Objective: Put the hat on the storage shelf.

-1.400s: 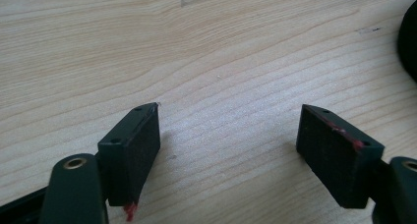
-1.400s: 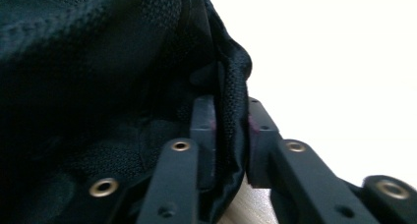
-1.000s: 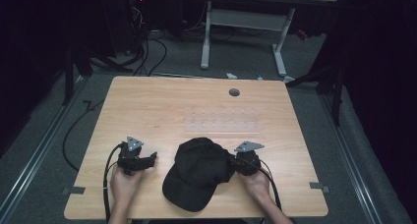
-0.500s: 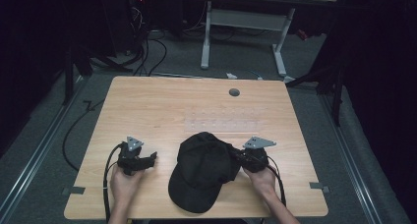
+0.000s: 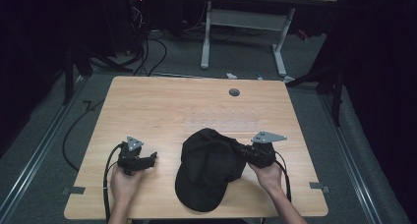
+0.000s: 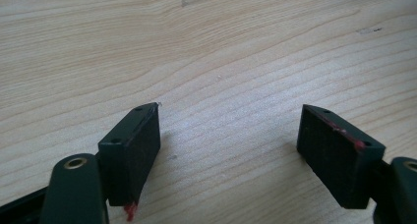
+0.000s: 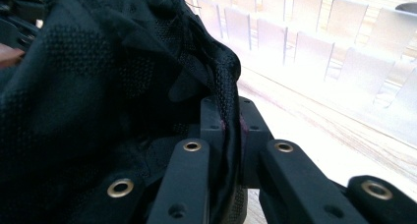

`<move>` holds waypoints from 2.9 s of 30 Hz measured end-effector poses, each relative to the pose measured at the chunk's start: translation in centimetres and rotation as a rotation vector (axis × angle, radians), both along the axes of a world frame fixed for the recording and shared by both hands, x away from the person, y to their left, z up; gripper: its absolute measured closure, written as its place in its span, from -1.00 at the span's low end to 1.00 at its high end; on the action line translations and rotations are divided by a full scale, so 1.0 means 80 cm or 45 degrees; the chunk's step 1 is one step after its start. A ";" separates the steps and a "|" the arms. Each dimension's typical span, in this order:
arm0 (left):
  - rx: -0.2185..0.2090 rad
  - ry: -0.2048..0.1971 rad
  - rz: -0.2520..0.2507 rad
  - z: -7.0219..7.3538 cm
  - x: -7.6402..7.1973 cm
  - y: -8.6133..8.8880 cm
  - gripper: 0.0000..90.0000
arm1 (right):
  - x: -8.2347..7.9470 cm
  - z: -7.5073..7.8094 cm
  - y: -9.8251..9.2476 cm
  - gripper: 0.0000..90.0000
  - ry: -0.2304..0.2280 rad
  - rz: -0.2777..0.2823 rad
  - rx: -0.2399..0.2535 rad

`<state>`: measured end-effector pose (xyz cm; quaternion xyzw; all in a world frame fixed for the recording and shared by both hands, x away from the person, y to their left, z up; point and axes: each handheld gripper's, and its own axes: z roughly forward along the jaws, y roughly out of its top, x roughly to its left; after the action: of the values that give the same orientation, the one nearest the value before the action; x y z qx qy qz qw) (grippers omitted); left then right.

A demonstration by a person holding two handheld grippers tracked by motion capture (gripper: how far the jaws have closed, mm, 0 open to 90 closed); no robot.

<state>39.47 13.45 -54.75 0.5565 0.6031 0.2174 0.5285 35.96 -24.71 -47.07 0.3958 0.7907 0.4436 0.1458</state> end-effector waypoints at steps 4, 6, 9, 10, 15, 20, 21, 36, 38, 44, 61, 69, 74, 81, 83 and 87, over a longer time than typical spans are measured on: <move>0.001 0.000 -0.001 0.000 0.000 0.000 -0.45 | 0.001 0.009 -0.006 0.88 0.022 0.031 0.079; 0.001 0.000 0.000 0.000 0.000 0.000 -0.45 | 0.001 0.013 -0.007 0.88 0.021 0.044 0.089; 0.002 0.000 -0.001 0.000 0.000 0.000 -0.45 | 0.000 0.020 -0.008 0.88 0.014 0.056 0.093; 0.001 -0.001 -0.001 0.000 0.000 0.000 -0.45 | 0.001 0.022 -0.009 0.88 0.011 0.063 0.100; 0.002 0.000 -0.002 0.000 -0.001 0.000 -0.44 | 0.001 0.034 -0.014 0.88 -0.001 0.085 0.137; -0.001 0.000 -0.006 0.000 -0.001 0.000 -0.43 | 0.002 0.047 -0.017 0.88 -0.018 0.120 0.141; 0.000 0.000 -0.008 0.000 -0.001 0.000 -0.44 | 0.003 0.049 -0.018 0.88 -0.021 0.125 0.140; -0.149 0.023 -0.193 0.030 -0.017 -0.016 -0.45 | 0.004 0.079 -0.022 0.88 -0.076 0.182 0.152; -0.184 0.003 -0.241 0.040 -0.022 -0.019 -0.49 | 0.004 0.083 -0.022 0.88 -0.084 0.188 0.153; -0.274 -0.039 -0.379 0.069 -0.036 -0.029 -0.58 | 0.005 0.093 -0.021 0.88 -0.107 0.211 0.164; -0.352 -0.020 -0.658 0.107 -0.046 -0.066 -0.63 | 0.012 0.121 -0.017 0.88 -0.166 0.280 0.184; -0.363 -0.011 -0.762 0.121 -0.046 -0.086 -0.63 | 0.016 0.132 -0.012 0.88 -0.187 0.322 0.198; -0.373 0.003 -0.814 0.127 -0.045 -0.093 -0.63 | 0.019 0.134 -0.010 0.88 -0.188 0.346 0.208; -0.375 0.026 -0.852 0.129 -0.043 -0.105 -0.62 | 0.021 0.133 -0.007 0.88 -0.192 0.381 0.227; -0.375 0.032 -0.868 0.129 -0.043 -0.108 -0.60 | 0.021 0.133 -0.005 0.88 -0.189 0.390 0.227; -0.364 0.042 -0.926 0.129 -0.047 -0.114 -0.49 | 0.023 0.133 -0.003 0.88 -0.192 0.402 0.228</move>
<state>35.69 4.36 -44.44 0.6581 0.3992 -0.0793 0.6334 37.76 -24.94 -36.45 0.2439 0.7873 0.5578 0.0974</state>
